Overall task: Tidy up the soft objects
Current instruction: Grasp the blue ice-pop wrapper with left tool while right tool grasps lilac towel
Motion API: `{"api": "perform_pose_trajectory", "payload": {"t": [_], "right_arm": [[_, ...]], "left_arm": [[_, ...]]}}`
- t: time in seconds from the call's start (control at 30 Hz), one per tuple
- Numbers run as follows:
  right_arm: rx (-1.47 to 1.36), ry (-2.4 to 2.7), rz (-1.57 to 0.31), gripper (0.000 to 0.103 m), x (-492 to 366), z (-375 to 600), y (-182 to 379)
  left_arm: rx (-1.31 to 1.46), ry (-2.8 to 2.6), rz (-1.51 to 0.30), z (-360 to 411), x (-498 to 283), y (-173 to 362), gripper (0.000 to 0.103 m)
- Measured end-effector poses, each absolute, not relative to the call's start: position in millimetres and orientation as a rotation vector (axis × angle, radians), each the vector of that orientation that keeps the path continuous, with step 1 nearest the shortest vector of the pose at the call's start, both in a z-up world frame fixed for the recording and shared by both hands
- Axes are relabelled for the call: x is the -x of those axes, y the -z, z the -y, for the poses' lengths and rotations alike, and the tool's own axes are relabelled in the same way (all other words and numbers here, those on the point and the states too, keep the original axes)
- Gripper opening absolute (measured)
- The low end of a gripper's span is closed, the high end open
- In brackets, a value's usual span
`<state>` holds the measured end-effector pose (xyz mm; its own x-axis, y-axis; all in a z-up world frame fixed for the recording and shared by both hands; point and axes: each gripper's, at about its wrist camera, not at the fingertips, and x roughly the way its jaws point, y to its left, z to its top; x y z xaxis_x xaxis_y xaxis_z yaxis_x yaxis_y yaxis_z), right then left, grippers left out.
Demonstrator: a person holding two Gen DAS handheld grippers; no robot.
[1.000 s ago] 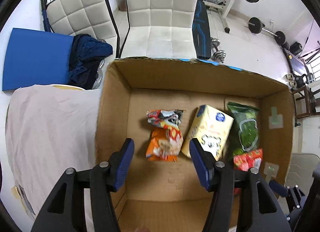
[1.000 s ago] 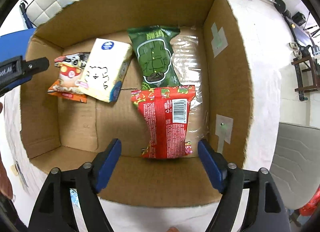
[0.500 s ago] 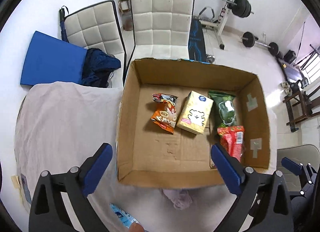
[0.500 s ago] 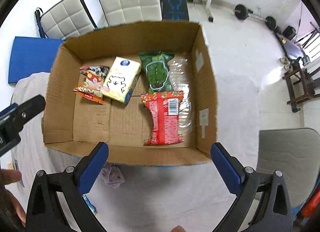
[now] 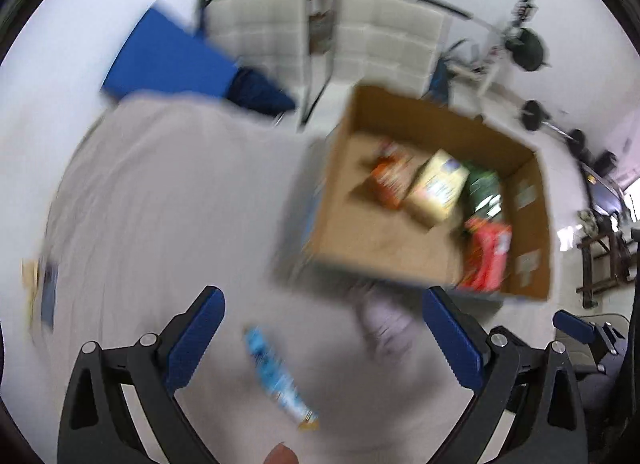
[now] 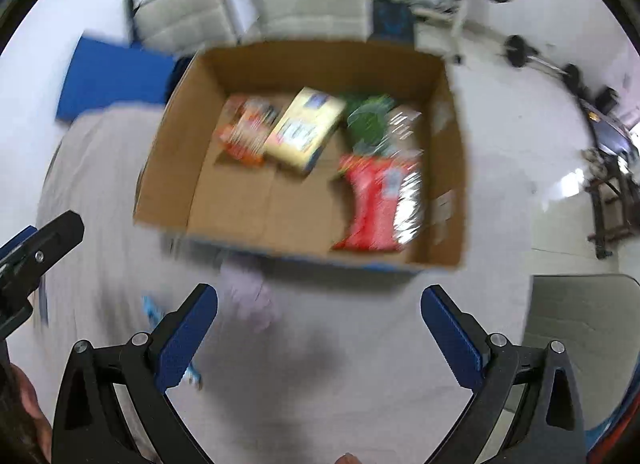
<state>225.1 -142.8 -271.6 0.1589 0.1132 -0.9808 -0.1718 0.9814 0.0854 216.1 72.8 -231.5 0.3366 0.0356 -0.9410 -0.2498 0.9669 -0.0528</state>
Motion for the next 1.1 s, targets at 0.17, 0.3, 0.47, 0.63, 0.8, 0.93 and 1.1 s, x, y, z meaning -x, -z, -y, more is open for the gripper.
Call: {"api": "perform_pose_trajectory", "payload": {"t": [0.17, 0.3, 0.47, 0.63, 0.8, 0.93, 1.1], "right_arm": [[0.129, -0.291, -1.484, 0.103, -214, 104, 331], [0.177, -0.303, -1.549, 0.102, -219, 78, 375], [0.215, -0.280, -1.588, 0.088, -227, 61, 410], [0.263, -0.268, -1.624, 0.066, -231, 48, 431], [0.293, -0.257, -1.651, 0.050, -233, 42, 443], [0.298, -0.254, -1.657, 0.040, -236, 43, 445], [0.310, -0.248, -1.666, 0.031, -236, 39, 443]], "left_arm": [[0.371, -0.308, -1.365, -114, -170, 304, 0.101], [0.470, -0.374, -1.475, -131, -145, 360, 0.101], [0.526, -0.397, -1.547, -135, -138, 406, 0.101], [0.516, -0.349, -1.584, -122, -144, 427, 0.092], [0.495, -0.322, -1.630, -106, -150, 441, 0.075], [0.440, -0.321, -1.642, -94, -154, 447, 0.061], [0.375, -0.313, -1.624, -81, -154, 443, 0.032]]}}
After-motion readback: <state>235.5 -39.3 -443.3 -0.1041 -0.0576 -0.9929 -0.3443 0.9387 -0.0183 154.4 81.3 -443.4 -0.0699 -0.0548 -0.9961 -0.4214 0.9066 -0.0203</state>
